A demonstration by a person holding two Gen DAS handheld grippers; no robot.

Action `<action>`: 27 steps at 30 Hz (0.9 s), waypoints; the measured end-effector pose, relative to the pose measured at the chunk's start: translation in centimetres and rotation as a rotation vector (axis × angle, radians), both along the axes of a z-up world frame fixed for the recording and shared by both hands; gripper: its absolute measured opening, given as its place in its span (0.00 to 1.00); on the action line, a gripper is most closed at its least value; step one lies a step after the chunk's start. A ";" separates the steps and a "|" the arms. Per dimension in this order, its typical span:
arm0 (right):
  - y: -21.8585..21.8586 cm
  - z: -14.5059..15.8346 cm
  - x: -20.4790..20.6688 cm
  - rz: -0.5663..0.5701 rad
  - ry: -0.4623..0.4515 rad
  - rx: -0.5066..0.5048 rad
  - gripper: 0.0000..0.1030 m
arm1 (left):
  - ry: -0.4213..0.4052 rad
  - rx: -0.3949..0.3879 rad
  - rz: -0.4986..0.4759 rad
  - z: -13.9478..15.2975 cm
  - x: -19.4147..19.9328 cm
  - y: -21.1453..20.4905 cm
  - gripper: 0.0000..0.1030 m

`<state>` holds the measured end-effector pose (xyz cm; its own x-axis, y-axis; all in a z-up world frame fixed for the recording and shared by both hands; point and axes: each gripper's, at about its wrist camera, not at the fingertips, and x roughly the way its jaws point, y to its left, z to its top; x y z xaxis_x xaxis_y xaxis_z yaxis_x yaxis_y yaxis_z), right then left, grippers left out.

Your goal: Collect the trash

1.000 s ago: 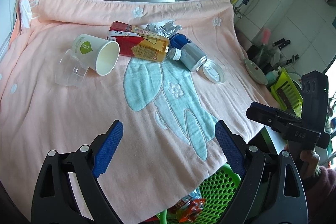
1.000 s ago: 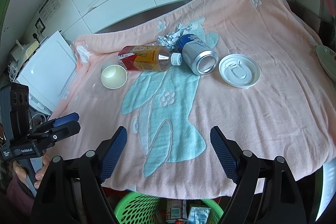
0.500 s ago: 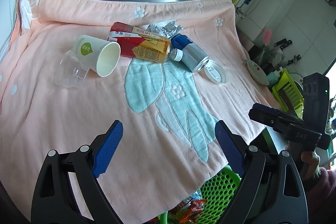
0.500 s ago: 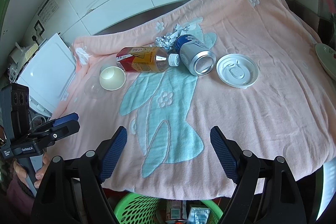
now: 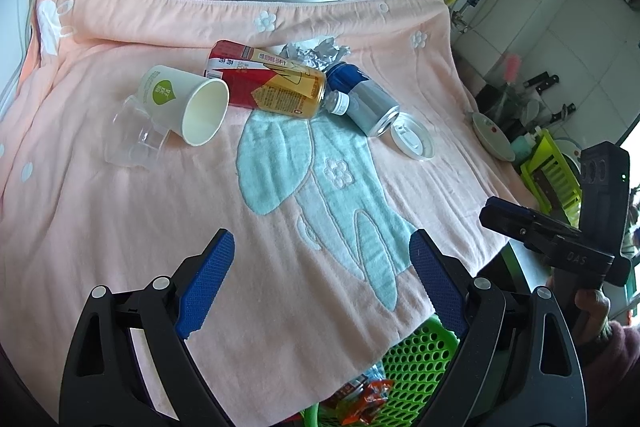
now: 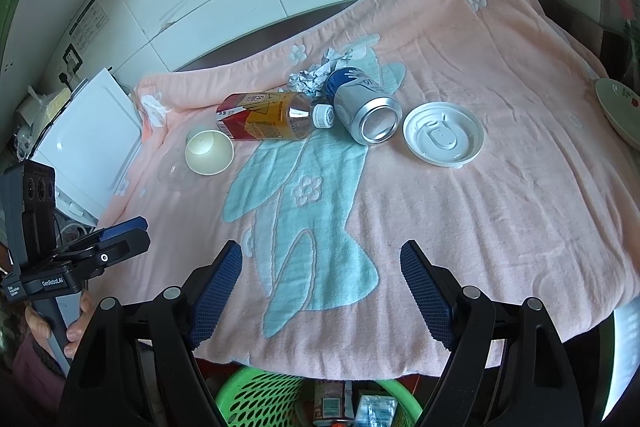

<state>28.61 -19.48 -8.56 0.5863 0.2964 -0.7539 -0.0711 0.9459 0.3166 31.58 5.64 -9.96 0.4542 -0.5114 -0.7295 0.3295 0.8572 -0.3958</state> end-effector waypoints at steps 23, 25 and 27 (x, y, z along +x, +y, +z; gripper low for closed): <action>-0.8 0.7 1.2 -0.021 -0.012 -0.021 0.84 | 0.005 0.006 0.021 0.1 0.3 0.5 0.85; -0.9 0.8 1.5 -0.024 -0.011 -0.033 0.85 | 0.004 0.007 0.026 0.1 0.4 0.7 0.85; -1.1 1.0 2.0 -0.027 -0.010 -0.035 0.85 | 0.005 0.010 0.031 0.1 0.6 0.9 0.85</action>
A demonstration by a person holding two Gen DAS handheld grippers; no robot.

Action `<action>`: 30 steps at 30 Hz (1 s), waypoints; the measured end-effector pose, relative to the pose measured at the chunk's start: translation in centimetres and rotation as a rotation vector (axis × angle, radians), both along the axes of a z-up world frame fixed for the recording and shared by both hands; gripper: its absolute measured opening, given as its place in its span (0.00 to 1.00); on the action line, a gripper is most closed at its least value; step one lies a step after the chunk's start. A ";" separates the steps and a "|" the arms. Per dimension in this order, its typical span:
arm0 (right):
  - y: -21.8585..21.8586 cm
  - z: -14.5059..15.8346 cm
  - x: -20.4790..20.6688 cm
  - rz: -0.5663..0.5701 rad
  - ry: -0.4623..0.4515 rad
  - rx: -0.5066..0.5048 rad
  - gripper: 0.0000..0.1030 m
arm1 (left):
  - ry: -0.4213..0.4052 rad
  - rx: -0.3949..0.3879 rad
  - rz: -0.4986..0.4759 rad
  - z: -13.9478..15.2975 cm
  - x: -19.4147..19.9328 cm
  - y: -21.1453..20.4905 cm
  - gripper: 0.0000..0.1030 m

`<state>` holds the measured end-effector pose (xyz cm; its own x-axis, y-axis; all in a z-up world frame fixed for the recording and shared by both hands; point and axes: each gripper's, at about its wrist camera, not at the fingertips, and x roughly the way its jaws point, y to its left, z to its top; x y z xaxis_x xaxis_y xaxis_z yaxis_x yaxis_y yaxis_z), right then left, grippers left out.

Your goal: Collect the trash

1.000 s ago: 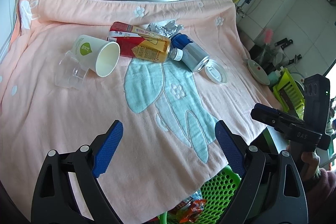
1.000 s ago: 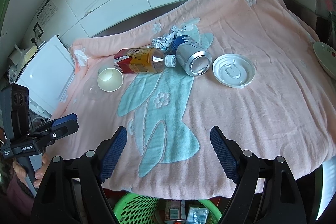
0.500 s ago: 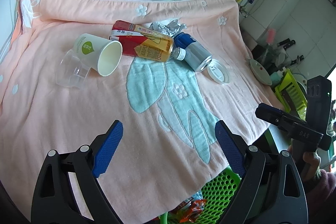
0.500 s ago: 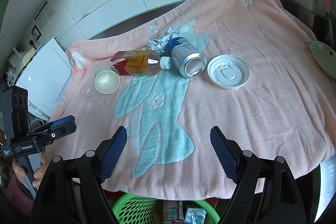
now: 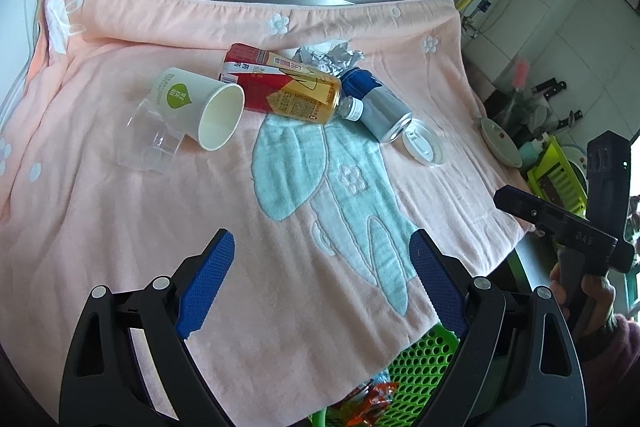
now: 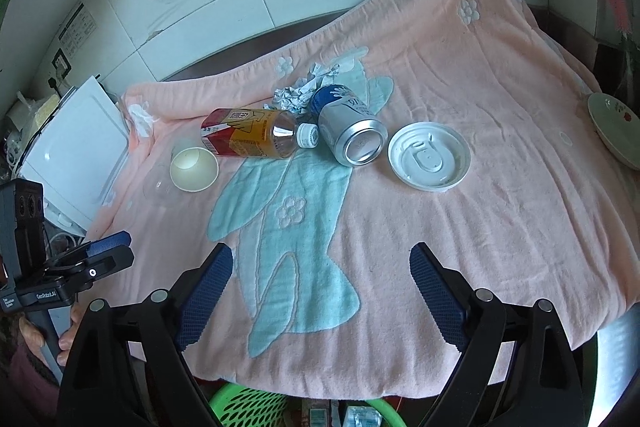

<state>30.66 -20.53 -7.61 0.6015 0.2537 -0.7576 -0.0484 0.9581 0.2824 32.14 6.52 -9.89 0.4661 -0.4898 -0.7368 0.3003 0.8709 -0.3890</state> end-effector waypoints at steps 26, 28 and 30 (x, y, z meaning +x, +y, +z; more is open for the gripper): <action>0.4 -0.8 19.6 0.119 0.125 -0.025 0.85 | 0.027 0.026 0.121 -0.5 2.5 4.9 0.85; 0.7 -2.0 21.5 0.129 0.162 -0.020 0.84 | 0.027 0.023 0.139 -0.2 3.1 5.5 0.85; 0.8 -2.9 22.7 0.127 0.191 -0.020 0.82 | 0.027 0.019 0.158 0.0 3.8 6.0 0.85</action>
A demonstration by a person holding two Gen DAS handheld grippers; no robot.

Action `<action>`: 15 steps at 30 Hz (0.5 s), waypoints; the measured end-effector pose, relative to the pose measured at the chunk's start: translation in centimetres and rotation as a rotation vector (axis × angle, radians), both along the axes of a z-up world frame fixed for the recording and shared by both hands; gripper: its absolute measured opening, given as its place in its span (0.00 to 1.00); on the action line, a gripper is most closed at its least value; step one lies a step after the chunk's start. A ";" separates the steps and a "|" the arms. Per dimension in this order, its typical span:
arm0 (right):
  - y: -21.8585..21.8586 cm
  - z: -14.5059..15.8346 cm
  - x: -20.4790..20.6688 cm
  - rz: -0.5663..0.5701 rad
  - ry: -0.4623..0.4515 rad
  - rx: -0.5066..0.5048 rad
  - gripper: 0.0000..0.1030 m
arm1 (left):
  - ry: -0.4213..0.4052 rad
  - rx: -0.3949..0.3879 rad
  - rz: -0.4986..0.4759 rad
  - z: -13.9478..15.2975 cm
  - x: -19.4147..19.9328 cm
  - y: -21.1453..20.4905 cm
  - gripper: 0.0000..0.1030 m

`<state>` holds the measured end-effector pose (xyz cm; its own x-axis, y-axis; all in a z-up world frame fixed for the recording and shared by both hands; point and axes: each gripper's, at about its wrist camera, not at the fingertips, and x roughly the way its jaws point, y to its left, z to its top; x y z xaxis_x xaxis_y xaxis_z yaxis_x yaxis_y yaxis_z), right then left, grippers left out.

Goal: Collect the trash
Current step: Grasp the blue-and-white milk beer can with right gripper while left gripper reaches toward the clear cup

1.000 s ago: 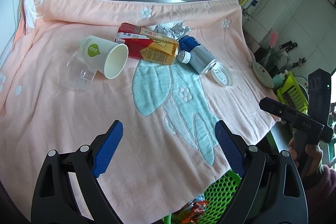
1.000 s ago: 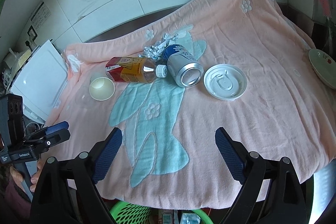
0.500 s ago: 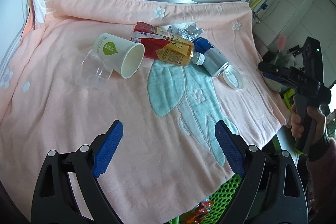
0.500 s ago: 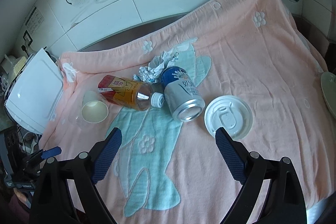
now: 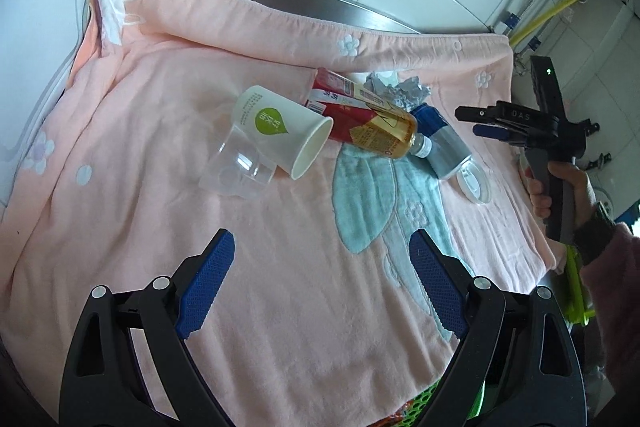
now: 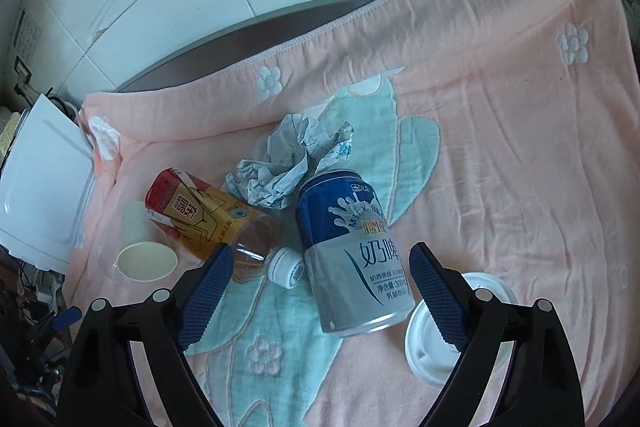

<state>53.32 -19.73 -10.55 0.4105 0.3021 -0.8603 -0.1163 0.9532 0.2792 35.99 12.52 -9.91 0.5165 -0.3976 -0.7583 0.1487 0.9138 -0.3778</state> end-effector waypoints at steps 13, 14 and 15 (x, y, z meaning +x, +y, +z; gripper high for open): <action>0.3 -4.0 2.8 0.001 0.098 -0.046 0.71 | 0.071 -0.081 0.173 -0.6 4.9 4.3 0.85; 0.2 -4.2 2.8 -0.001 0.105 -0.047 0.71 | 0.079 -0.087 0.188 -0.8 5.1 4.5 0.85; 0.1 -4.5 2.9 -0.002 0.109 -0.054 0.70 | 0.090 -0.089 0.203 -1.1 5.4 4.7 0.85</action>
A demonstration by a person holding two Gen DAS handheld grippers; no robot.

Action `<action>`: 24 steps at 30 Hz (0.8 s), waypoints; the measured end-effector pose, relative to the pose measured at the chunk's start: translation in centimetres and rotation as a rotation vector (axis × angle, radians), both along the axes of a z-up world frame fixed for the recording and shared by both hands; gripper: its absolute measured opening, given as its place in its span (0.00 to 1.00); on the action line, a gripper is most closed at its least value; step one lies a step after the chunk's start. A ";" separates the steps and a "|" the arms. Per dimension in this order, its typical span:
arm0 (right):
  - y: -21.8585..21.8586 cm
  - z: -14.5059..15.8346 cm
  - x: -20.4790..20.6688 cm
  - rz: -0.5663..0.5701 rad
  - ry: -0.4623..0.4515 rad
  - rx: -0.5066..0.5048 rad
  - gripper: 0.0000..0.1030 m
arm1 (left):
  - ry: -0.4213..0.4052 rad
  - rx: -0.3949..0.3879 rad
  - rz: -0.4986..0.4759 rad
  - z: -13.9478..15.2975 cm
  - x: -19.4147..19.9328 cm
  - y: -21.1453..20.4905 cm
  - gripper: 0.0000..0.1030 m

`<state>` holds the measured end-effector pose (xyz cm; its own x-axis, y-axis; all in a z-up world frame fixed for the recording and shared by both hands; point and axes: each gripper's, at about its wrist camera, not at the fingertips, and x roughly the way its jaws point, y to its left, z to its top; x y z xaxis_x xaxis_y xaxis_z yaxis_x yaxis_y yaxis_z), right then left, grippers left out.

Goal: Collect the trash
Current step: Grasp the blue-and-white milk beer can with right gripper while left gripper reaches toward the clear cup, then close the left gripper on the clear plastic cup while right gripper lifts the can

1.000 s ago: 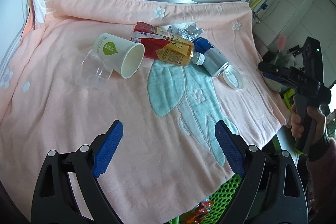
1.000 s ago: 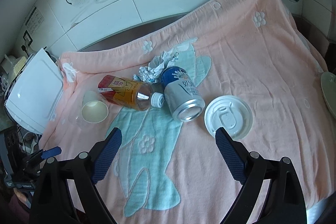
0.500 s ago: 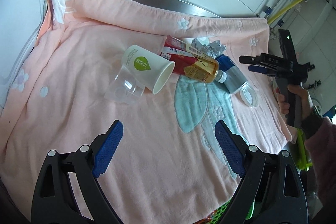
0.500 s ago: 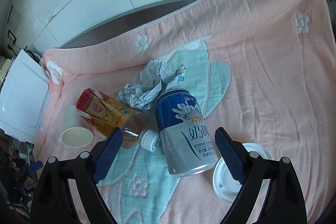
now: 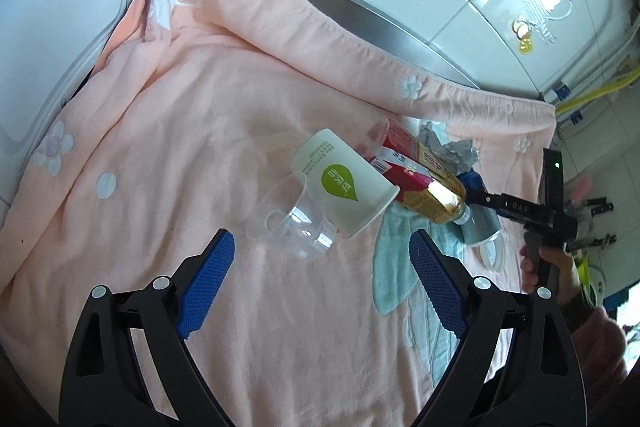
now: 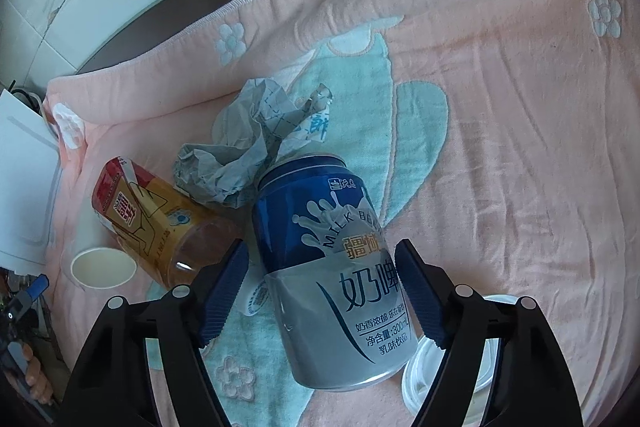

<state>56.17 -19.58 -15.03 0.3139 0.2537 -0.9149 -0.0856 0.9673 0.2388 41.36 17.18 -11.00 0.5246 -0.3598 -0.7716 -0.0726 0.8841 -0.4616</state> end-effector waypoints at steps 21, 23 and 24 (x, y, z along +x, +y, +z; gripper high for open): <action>-0.2 3.7 -7.8 0.005 -0.135 0.100 0.67 | 0.190 -0.213 0.182 -6.4 3.5 0.9 0.76; -0.1 4.7 -9.5 0.015 -0.155 0.116 0.67 | 0.194 -0.222 0.193 -6.9 3.8 1.0 0.73; -0.1 5.1 -10.3 0.021 -0.167 0.121 0.67 | 0.197 -0.226 0.198 -7.0 3.9 1.0 0.72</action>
